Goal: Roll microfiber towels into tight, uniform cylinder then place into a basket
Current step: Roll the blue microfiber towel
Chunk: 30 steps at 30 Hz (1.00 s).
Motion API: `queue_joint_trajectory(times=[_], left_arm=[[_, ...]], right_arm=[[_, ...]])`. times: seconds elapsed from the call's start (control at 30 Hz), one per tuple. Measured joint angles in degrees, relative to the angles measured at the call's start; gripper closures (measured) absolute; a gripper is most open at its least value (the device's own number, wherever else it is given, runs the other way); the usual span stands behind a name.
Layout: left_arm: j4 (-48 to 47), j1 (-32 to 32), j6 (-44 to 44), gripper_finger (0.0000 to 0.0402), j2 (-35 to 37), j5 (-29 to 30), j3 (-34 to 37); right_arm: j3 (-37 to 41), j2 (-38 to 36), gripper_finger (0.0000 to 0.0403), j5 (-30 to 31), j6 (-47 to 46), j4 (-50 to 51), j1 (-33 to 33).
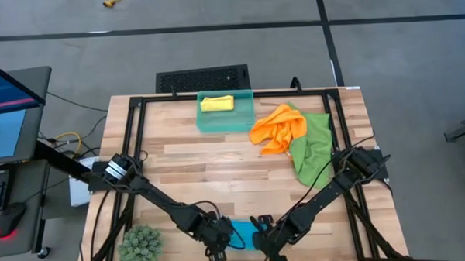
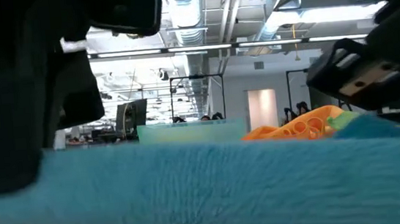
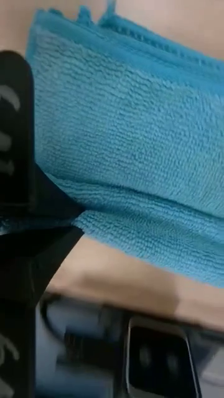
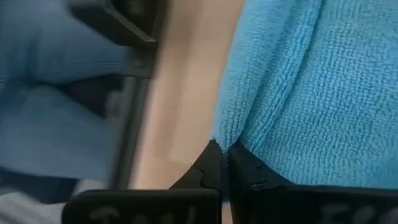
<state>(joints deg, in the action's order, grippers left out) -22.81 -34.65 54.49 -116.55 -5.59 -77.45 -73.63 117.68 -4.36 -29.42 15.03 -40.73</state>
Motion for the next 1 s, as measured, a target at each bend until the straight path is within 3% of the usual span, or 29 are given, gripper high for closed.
queue_joint_trajectory(times=[0.2, 0.6, 1.0], left_arm=[[-0.4, 2.4, 2.3, 0.0392, 0.0, -7.8, -1.1], [-7.8, 8.3, 3.1, 0.0391, 0.2, -8.9, -1.2], [-10.7, 14.0, 4.1, 0.039, -2.0, -15.3, -1.1]], right_arm=[[0.0, 0.0, 0.0387, -3.1, -1.1, -1.7, 0.1], [0.0, 0.0, 0.0388, -2.2, -2.1, -4.1, -0.4], [0.0, -0.1, 0.0386, -0.7, -5.7, -5.1, 0.6]])
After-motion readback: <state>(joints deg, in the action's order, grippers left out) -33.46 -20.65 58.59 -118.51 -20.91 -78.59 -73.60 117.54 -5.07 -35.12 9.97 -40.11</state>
